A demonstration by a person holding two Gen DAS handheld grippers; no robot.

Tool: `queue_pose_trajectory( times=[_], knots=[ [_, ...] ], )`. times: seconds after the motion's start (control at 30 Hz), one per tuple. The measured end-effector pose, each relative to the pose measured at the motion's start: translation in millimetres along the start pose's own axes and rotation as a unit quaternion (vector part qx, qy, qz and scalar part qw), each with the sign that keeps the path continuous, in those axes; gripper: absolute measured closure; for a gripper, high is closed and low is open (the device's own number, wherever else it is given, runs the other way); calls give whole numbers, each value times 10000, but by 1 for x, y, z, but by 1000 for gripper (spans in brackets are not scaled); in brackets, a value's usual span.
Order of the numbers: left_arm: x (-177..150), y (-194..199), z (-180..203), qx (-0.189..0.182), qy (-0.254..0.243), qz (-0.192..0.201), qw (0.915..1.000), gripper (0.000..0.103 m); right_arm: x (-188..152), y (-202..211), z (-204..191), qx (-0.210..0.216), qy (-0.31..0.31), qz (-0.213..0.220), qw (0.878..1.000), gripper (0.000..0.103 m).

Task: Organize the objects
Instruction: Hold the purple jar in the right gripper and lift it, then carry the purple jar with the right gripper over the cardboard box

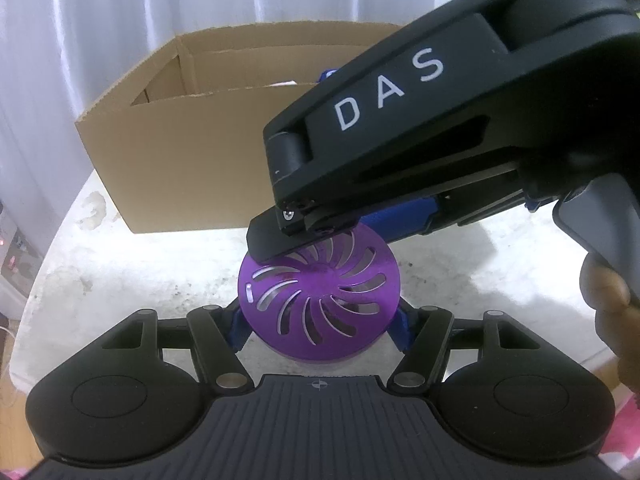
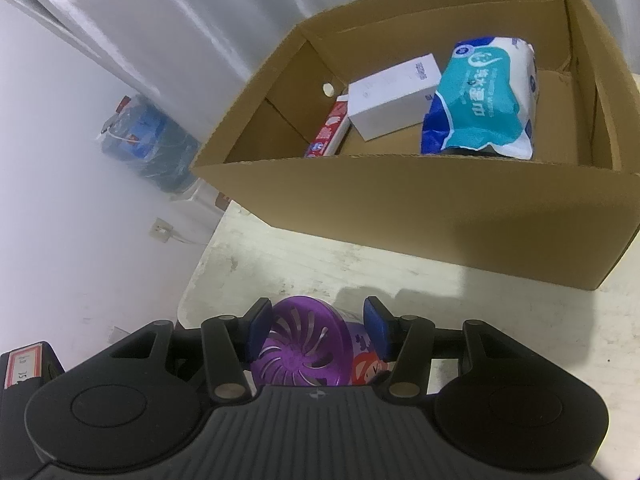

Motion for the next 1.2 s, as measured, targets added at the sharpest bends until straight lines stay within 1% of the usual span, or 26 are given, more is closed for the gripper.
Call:
queue_pose_trajectory(
  times=[0.5, 0.9, 1.13, 1.2],
  knots=[
    [-1, 30, 5, 94, 41, 273, 9996, 38, 2, 20, -23, 105, 200, 234, 9995, 48],
    [-2, 63, 14, 217, 28, 610, 9979, 38, 5, 46, -43, 262, 388, 584, 9972, 48],
    [-6, 75, 25, 284, -5, 761, 9967, 38, 8, 59, -52, 331, 472, 750, 9955, 48],
    [-6, 78, 20, 284, 4, 801, 9964, 38, 9, 62, -54, 340, 498, 789, 9951, 48]
  ],
)
Point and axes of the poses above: each gripper's, at about its wrist camera, not at the fingertips, and y roughly against the way its jaws point, z to its right, x to its top, the point moved 1 cm from there along -y, roughly the way its jaws point, and after that the axes turned 11 degrees about y, right-handed, at the moved point
